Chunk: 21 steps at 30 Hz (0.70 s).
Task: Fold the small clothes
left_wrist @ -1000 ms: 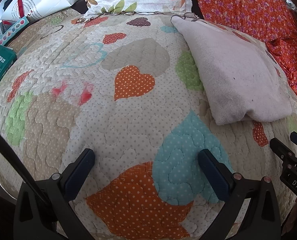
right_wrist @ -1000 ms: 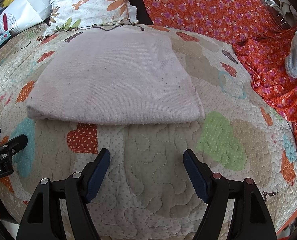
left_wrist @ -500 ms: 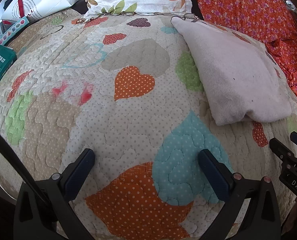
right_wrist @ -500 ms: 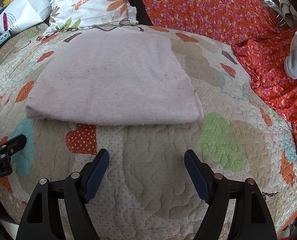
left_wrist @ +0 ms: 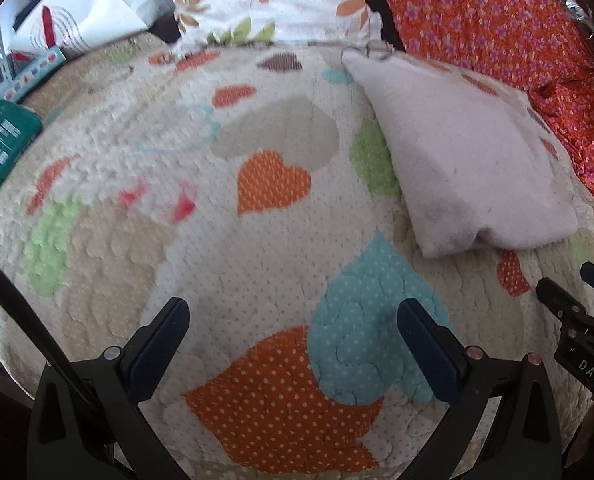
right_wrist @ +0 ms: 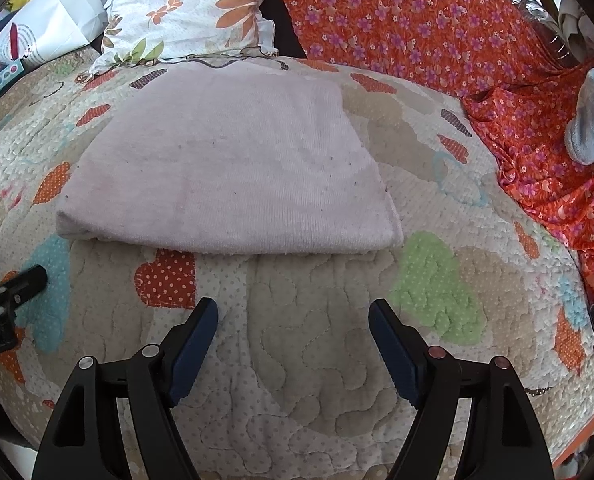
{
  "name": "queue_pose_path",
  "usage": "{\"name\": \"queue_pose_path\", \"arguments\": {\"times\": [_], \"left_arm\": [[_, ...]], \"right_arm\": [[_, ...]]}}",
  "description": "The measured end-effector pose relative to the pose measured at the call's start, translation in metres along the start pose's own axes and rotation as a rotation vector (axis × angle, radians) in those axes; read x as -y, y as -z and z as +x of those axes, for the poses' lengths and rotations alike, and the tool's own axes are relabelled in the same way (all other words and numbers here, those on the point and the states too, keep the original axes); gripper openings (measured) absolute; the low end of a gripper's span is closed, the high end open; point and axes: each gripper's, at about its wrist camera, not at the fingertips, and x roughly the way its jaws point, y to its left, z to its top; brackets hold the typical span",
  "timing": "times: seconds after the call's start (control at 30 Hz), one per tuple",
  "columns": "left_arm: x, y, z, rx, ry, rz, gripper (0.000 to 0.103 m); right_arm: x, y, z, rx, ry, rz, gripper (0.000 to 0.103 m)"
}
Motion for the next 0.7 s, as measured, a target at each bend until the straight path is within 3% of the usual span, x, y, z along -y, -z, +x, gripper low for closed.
{"name": "queue_pose_path", "arguments": {"times": [0.23, 0.7], "left_arm": [[-0.001, -0.003, -0.013, 0.053, -0.010, -0.008, 0.103], [-0.014, -0.007, -0.008, 0.011, 0.014, -0.066, 0.103]], "right_arm": [[0.001, 0.000, -0.009, 0.035, 0.017, 0.021, 0.082], [-0.005, 0.000, -0.008, 0.027, 0.017, 0.009, 0.082]]}}
